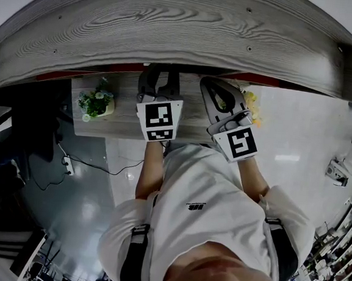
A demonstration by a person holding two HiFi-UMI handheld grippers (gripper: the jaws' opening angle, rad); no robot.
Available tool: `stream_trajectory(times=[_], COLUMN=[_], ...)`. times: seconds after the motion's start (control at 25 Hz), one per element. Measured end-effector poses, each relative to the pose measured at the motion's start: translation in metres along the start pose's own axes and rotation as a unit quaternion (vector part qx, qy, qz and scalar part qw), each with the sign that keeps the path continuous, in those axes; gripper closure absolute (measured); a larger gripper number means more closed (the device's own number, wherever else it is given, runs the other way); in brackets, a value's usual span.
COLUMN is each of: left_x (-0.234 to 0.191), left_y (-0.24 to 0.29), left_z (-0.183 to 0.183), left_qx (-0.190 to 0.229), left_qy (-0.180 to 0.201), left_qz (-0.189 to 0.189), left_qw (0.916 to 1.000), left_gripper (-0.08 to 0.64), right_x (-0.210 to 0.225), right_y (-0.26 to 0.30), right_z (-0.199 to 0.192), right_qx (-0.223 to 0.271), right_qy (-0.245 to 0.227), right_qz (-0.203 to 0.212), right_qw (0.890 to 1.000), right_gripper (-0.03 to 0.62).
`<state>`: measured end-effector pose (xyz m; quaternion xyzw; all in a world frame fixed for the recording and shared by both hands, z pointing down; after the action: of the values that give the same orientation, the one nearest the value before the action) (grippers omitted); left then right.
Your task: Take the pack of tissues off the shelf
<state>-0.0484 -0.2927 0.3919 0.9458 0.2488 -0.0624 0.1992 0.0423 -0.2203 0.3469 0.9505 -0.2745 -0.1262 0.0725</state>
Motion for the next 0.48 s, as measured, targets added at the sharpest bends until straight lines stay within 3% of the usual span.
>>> stream_trajectory(times=[0.48], left_x=[0.0004], left_y=[-0.0075], left_z=[-0.0060], left_qx=[-0.003], left_qy=[-0.011], left_qz=[-0.014], left_qw=[0.9998], left_gripper=[0.528], right_x=[-0.0057], right_y=[-0.0036], right_z=[0.0025], right_qx=[0.000], right_qy=[-0.003], right_qz=[-0.008], right_qw=[1.000], right_gripper=[0.566])
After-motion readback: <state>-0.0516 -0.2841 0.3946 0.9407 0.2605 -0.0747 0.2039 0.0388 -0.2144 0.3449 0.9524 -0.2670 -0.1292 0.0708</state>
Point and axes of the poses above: the fingertips, and each gripper's own axes: y forward along the fingers, x to its right, z out of its top, the point moved 3 cm from there along -y, backward along the fingers, and after that the axes turned 14 degrees about -y, right-handed, at the moved point
